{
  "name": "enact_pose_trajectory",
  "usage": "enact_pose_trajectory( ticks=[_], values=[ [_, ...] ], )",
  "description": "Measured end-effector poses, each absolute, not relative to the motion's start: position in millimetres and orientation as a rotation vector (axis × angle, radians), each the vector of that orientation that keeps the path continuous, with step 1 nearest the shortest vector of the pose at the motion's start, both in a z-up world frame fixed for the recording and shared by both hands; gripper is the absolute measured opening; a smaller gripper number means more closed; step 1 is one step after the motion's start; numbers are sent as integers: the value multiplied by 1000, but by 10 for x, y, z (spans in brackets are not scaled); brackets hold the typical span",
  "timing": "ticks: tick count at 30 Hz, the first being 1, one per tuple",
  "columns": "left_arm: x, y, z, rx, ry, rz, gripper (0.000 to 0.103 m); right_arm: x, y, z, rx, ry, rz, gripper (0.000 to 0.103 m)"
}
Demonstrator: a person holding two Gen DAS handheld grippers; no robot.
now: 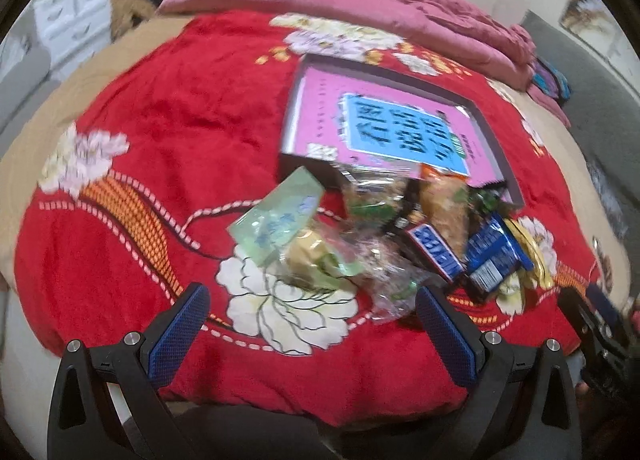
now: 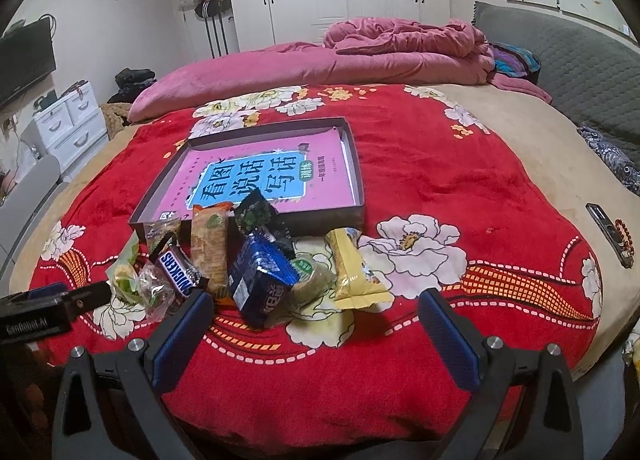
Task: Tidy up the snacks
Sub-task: 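Grasp the green-labelled candy bag with the left tool while the right tool grasps the yellow bar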
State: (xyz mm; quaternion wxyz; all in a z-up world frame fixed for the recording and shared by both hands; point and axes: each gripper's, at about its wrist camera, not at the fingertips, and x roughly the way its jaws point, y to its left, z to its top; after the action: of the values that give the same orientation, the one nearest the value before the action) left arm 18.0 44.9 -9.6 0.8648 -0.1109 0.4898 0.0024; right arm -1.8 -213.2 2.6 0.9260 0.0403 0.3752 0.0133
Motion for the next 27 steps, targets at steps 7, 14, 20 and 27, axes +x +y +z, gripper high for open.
enact_pose_trajectory(
  ticks=[7,14,20,27],
  values=[
    [278,493,-289,-313,1113,-9,102,60,-2231,23,99,766,-4,103],
    [462,650,-384,-397,1144,19,102,157,-2353,-3,121,770,-34,103],
    [586,794,-496,-519,1162,56,90,262,-2451,-14,135,767,-68,103],
    [699,769,-590,-581,1171,60,84,349,-2525,-54,149,786,-81,103]
  ],
)
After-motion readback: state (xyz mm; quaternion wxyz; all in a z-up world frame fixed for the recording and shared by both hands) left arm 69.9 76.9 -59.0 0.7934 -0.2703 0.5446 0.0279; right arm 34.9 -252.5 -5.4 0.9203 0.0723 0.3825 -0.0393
